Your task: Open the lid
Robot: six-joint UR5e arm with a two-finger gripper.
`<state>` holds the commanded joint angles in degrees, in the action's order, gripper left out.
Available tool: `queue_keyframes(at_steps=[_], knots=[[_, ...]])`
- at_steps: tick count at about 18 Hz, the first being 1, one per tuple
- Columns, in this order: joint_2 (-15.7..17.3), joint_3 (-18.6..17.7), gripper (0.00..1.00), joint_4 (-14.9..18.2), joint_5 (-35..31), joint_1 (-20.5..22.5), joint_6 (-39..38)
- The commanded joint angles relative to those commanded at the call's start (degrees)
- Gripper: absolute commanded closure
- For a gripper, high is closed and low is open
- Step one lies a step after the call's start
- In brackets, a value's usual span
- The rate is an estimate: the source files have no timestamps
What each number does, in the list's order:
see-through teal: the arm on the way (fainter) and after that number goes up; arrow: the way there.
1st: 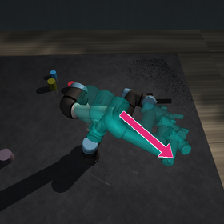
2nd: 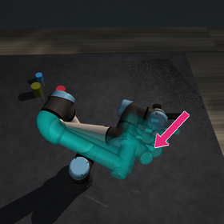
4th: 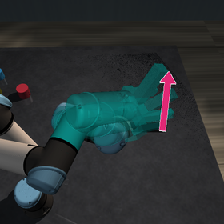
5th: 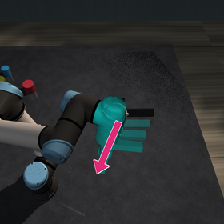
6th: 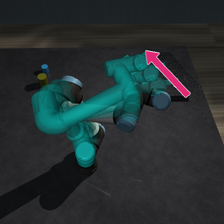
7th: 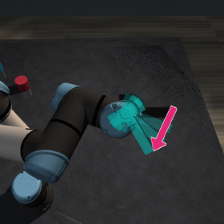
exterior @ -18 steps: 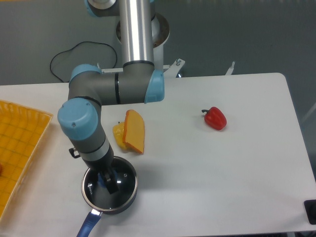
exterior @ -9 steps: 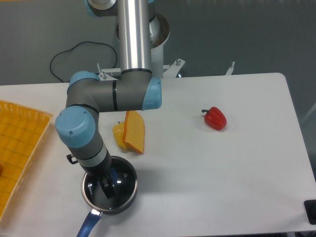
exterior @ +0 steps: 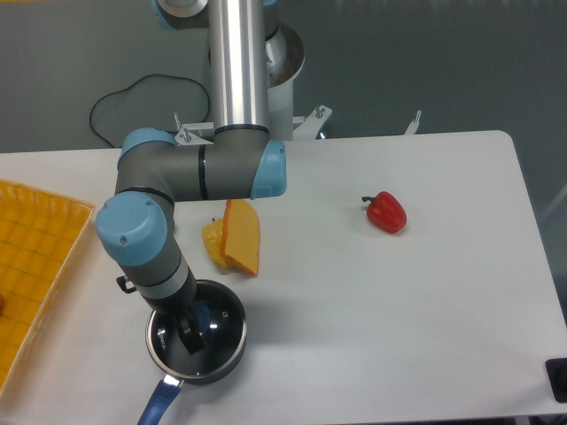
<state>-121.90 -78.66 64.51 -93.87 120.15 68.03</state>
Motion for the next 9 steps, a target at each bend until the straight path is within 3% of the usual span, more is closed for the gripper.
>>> queue_keyframes(at_steps=[9], knots=[[0.0,-0.44,0.0,0.09,0.0,-0.09,-0.09]])
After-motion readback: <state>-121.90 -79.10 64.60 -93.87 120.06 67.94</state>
